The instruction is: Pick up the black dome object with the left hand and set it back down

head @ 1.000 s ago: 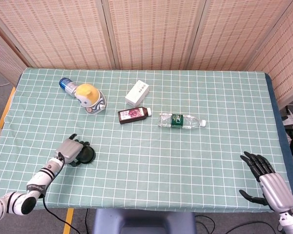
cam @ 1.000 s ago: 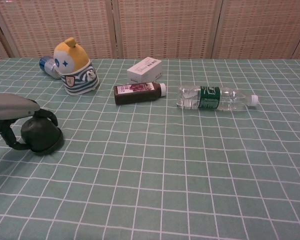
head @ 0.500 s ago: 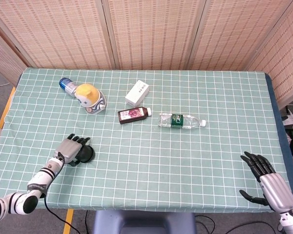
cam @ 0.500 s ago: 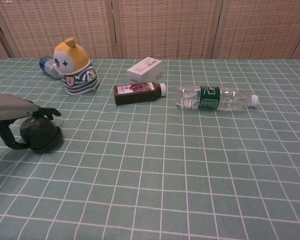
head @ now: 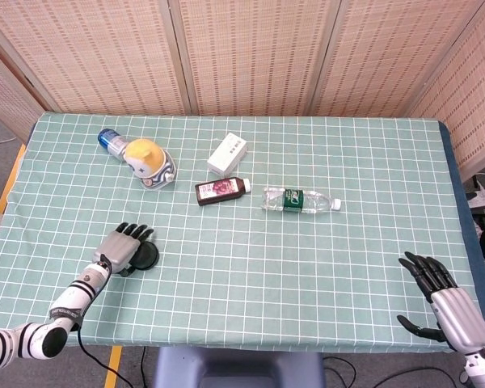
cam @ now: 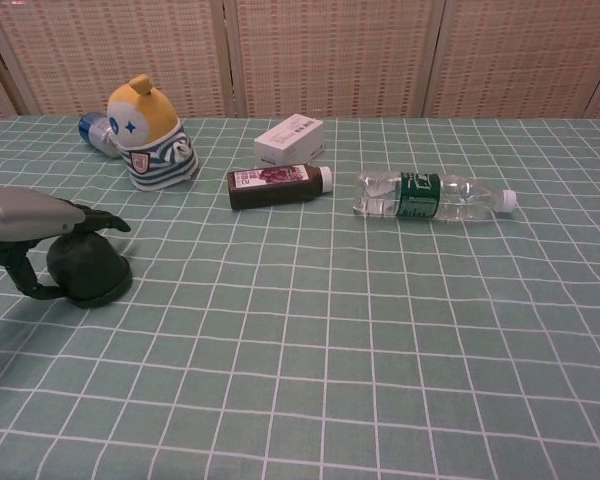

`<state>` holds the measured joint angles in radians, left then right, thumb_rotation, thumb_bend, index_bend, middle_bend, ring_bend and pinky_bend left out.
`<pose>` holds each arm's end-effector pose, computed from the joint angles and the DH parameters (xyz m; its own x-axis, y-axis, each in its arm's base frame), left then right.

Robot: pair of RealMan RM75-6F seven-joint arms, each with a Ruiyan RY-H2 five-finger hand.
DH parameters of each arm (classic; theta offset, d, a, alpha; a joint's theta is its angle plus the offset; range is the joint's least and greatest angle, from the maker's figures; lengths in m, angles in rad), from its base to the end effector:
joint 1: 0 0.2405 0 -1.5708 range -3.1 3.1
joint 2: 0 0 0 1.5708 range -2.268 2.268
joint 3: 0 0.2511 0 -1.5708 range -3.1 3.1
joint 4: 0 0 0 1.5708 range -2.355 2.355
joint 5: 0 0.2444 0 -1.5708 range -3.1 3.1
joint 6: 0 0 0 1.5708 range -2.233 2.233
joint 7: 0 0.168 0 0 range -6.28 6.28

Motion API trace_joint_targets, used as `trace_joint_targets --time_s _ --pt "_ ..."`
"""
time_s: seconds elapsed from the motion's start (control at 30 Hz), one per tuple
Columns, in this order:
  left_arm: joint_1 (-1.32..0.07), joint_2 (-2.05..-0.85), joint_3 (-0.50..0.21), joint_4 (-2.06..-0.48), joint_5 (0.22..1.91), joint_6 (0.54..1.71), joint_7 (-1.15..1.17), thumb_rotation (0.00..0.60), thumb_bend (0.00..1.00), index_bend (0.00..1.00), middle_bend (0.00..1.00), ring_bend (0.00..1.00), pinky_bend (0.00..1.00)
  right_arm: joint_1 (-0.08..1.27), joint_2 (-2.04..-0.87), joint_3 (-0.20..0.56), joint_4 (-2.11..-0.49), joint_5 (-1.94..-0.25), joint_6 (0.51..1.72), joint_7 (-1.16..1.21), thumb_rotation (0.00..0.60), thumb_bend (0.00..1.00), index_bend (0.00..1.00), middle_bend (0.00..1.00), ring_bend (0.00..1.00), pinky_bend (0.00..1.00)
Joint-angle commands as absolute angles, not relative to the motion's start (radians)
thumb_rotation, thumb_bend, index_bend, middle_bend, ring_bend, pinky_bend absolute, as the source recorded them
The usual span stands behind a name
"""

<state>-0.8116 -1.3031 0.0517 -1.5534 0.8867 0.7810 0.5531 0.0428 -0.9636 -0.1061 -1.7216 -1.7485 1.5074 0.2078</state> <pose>-0.2344 0.3528 -0.0252 0.7272 0.4398 0.5271 0.6832 -0.3882 -0.6186 -0.2950 -0.1506 0.1286 0.2572 -0.1853 0.9484 -0.9598 -0.1635 0.2283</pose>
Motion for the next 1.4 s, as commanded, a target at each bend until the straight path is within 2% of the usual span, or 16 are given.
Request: trace_joint_targets --time_s 0.03,0.5,1.1,1.4 --pt "-0.814 -1.307 0.051 -1.556 0.88 0.787 0.557 0.6 0.38 0.0 0.0 0.0 0.09 0.043 -0.962 -0.107 -1.721 -1.75 1.507 0.21 0.6 0.17 0.0 0.0 0.0 0.0" --pt "-0.844 -1.308 0.073 -1.571 0.77 0.792 0.621 0.6 0.35 0.0 0.0 0.0 0.09 0.041 -0.959 -0.107 -1.721 -1.756 1.516 0.22 0.6 0.17 0.0 0.0 0.0 0.0" --pt "-0.857 -1.318 0.07 -1.596 0.724 0.846 0.641 0.6 0.27 0.0 0.0 0.0 0.07 0.038 -0.957 -0.106 -1.717 -1.759 1.525 0.23 0.6 0.18 0.0 0.0 0.0 0.0" --pt "-0.858 -1.305 0.065 -1.61 0.726 0.813 0.601 0.6 0.27 0.0 0.0 0.0 0.06 0.038 -0.959 -0.105 -1.712 -1.76 1.528 0.232 0.6 0.18 0.0 0.0 0.0 0.0"
